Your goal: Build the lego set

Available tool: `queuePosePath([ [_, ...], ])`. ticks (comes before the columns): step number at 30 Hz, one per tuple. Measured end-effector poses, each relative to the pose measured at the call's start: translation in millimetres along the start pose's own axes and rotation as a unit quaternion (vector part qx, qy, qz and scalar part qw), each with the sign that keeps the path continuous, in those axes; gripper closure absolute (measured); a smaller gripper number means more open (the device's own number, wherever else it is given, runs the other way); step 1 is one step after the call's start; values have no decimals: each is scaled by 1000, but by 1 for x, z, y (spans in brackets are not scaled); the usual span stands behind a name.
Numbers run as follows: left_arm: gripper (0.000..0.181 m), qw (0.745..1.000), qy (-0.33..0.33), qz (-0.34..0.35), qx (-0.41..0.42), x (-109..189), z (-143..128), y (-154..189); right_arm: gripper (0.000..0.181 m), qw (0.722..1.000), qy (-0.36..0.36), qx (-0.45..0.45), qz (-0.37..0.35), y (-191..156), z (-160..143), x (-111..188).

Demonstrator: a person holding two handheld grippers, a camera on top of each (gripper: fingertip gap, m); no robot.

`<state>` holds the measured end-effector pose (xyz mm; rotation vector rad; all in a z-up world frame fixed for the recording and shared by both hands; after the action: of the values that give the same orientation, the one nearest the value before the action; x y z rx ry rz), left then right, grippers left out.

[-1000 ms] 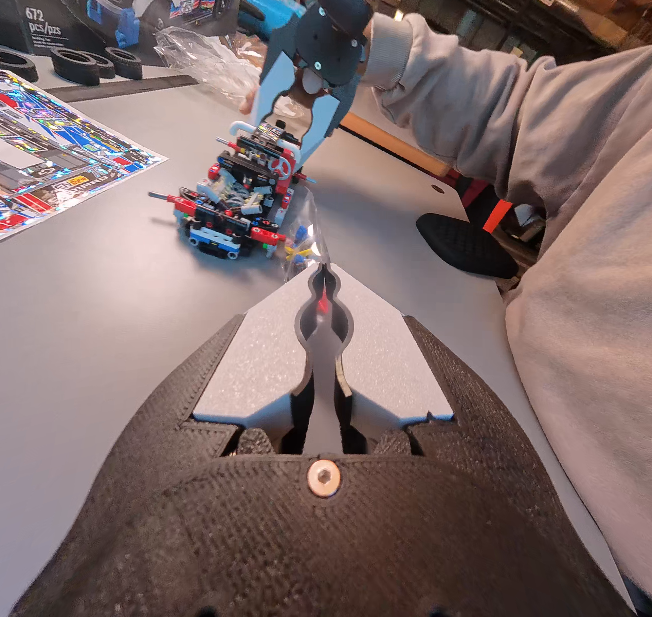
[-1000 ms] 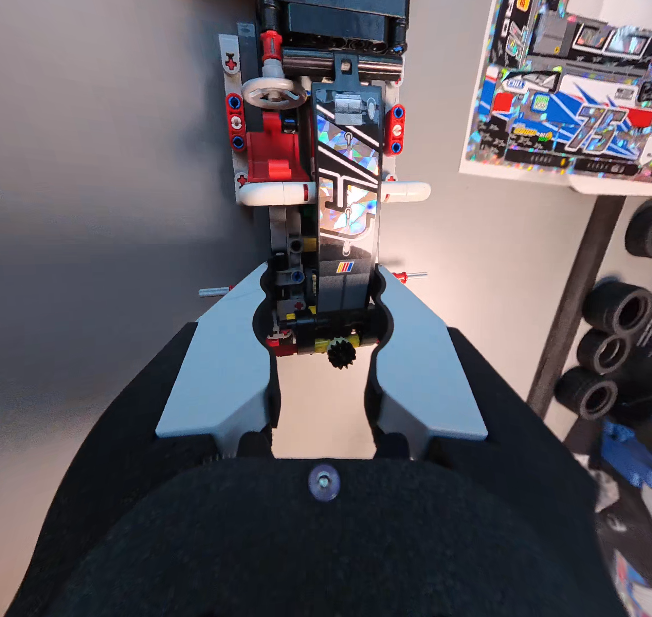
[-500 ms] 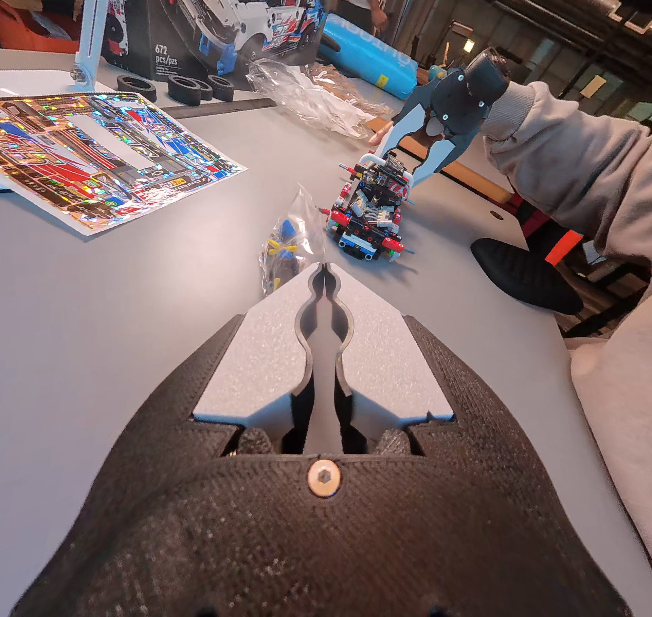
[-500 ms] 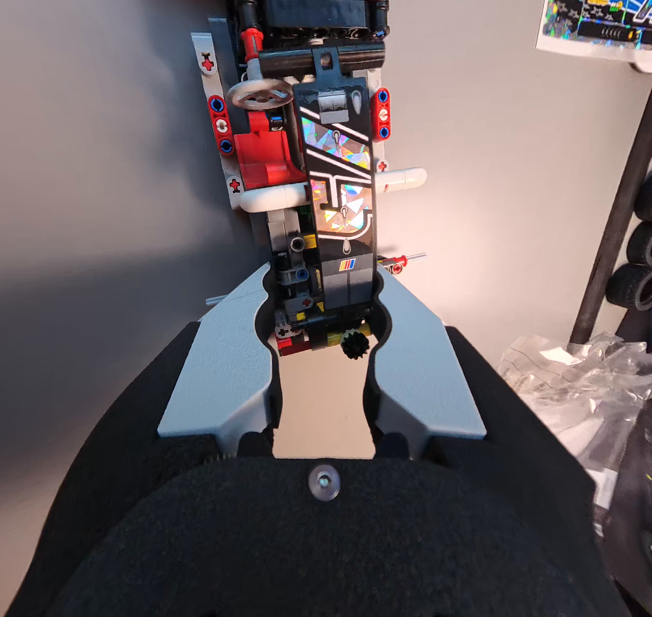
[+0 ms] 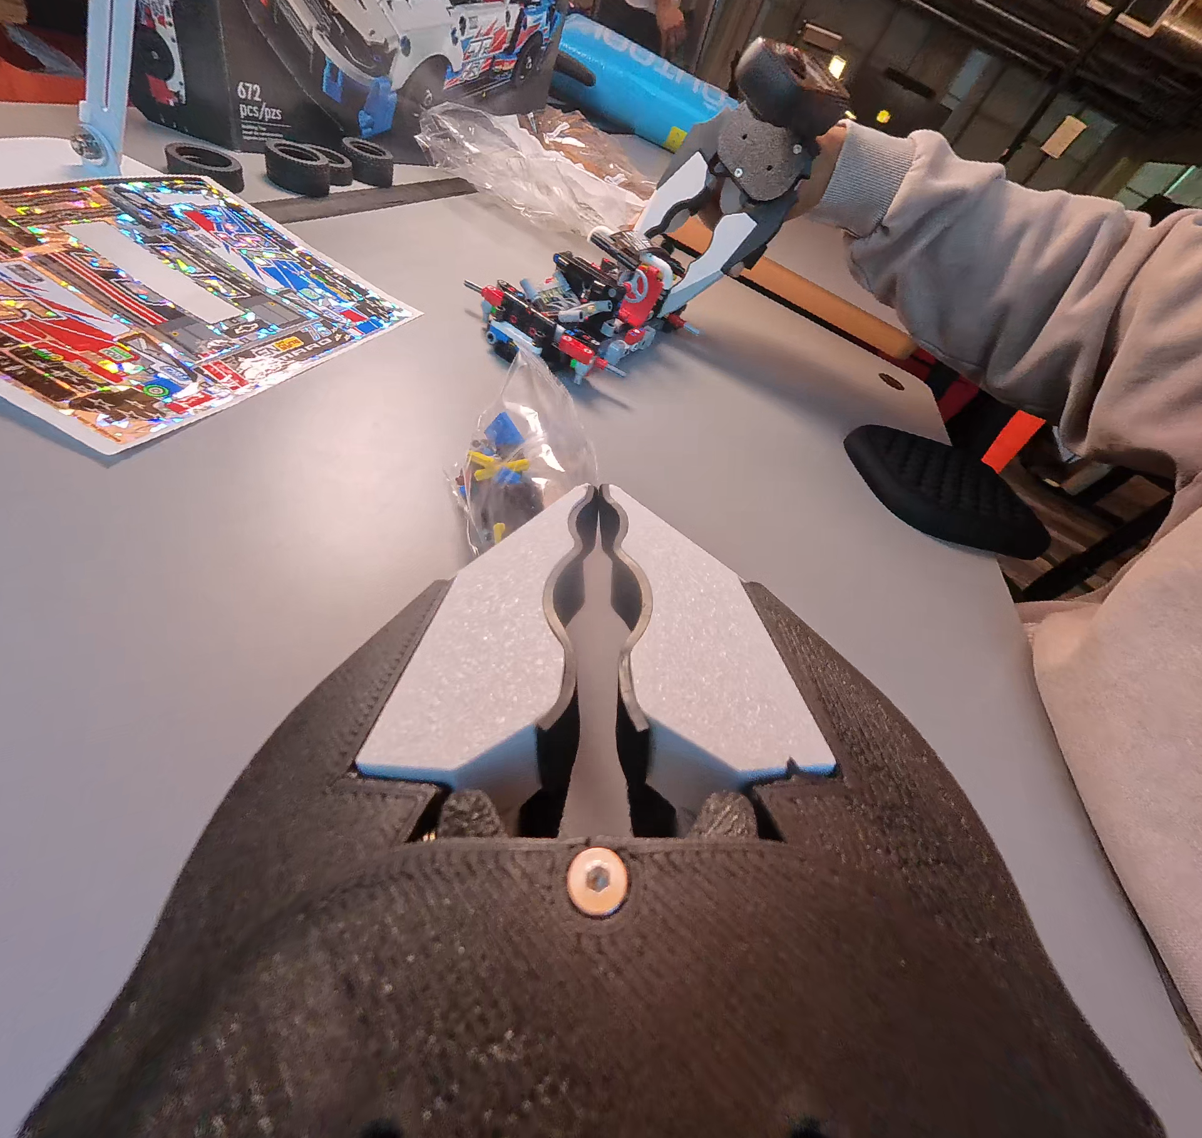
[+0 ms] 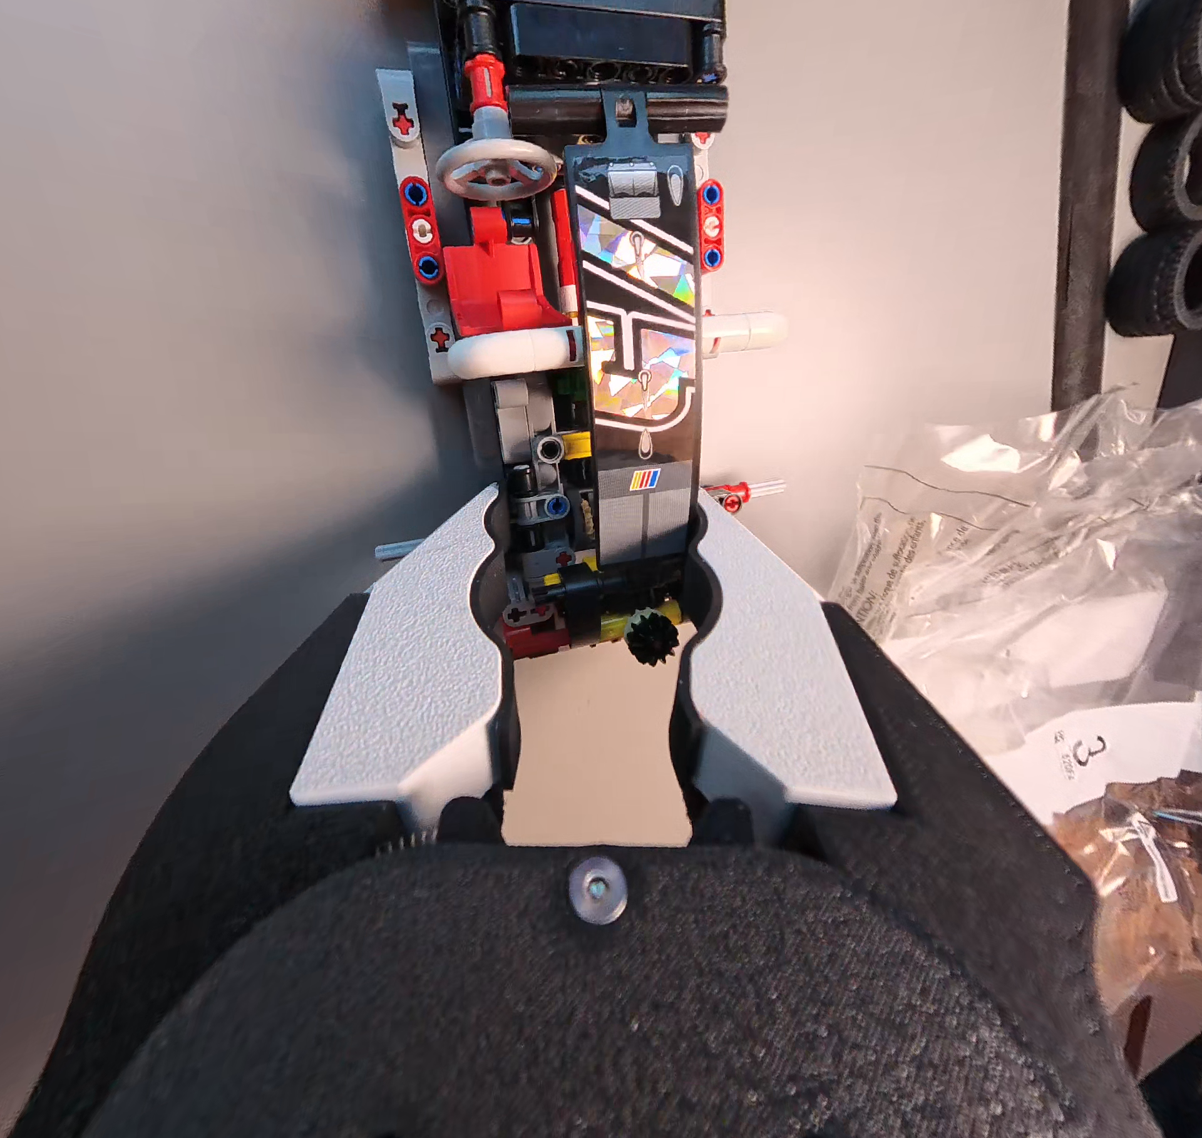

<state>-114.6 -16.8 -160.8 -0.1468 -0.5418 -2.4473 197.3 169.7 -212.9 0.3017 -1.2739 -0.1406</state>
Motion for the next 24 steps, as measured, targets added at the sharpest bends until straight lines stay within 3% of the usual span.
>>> queuePosePath([
  [3,181,1000,2,-13,-2,-1,1,6,120,1000,-10,-7,-18,5,-4,9],
  [5,181,1000,4,-26,-4,-2,2,10,112,999,24,-32,-32,5,7,32],
  [8,181,999,2,-49,-5,-5,2,19,114,987,148,-50,-45,-12,52,74],
  [11,181,993,6,-120,-11,-7,3,42,120,960,276,-40,-17,-55,112,93],
  [16,181,977,4,-211,-34,-10,3,83,121,923,375,29,80,-133,197,70],
  [20,181,964,5,-263,-42,-3,4,105,113,913,367,68,163,-160,230,29],
  [21,181,964,3,-262,-44,-2,2,104,124,904,372,72,196,-168,233,27],
  [23,181,970,-2,-238,-39,-1,0,92,179,878,385,69,276,-184,230,36],
  [24,181,978,-11,-207,-34,-3,-1,79,181,870,396,53,289,-181,228,40],
])
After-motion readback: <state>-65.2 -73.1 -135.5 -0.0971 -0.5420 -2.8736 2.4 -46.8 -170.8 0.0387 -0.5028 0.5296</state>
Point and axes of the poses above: each gripper's, where its closed fingertips meet, x back along the fingers, z out of its top, y = z × x across the jaws, the point moved 1 cm from there along x, back along the fingers, and after that the axes turned 2 degrees about -y, right-handed, at the moved point
